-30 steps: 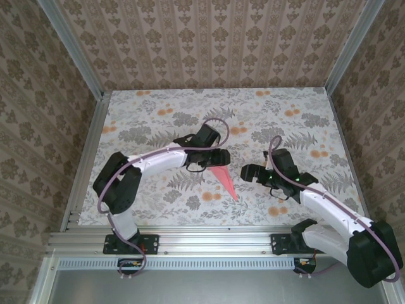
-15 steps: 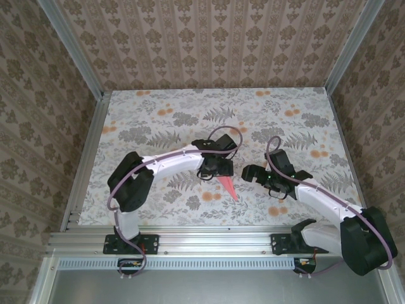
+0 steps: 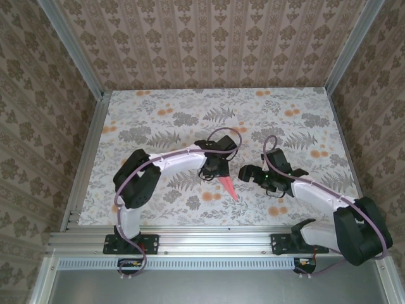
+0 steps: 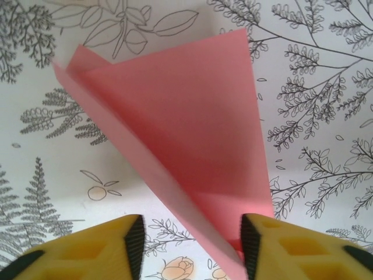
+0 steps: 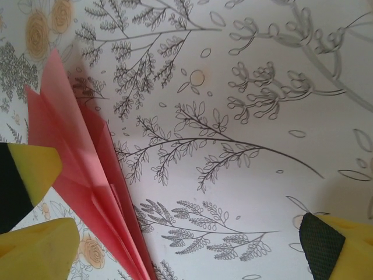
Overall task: Fold a paper plane with a square sheet of paper (pick it up from the middle)
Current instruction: Turn over a paper plane at the center of the table.
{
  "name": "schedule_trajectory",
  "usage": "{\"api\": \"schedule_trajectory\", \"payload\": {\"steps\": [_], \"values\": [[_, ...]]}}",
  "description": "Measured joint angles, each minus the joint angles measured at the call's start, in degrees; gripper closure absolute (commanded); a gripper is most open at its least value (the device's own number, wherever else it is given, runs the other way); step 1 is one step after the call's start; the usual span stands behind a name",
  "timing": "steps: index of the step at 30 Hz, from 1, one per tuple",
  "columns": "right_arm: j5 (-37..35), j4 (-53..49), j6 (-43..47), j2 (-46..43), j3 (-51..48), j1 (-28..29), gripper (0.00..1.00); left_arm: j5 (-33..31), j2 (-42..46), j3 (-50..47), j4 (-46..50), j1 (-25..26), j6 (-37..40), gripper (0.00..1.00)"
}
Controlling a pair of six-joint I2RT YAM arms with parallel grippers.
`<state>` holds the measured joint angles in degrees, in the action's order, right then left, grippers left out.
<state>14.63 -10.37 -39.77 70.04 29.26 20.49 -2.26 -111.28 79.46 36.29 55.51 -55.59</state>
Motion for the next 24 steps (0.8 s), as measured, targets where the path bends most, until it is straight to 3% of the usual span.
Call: {"api": "schedule_trajectory", "payload": {"steps": [7,11,16,24], "values": [[6.9,1.9,-0.2,6.6,3.3,0.1,0.28,0.1,4.1,-6.0,-3.3,-0.4,-0.3,0.85],[9.5,3.0,1.1,8.7,5.1,1.7,0.36,0.8,7.9,-11.4,-6.7,-1.3,-0.3,0.96],[10.7,2.9,5.2,10.5,8.0,5.1,0.40,2.1,11.5,-16.8,-11.8,-2.7,-0.2,0.99],[10.0,1.4,11.1,12.5,11.1,10.1,0.37,5.1,12.8,-20.2,-17.6,-4.1,0.6,1.00]]}}
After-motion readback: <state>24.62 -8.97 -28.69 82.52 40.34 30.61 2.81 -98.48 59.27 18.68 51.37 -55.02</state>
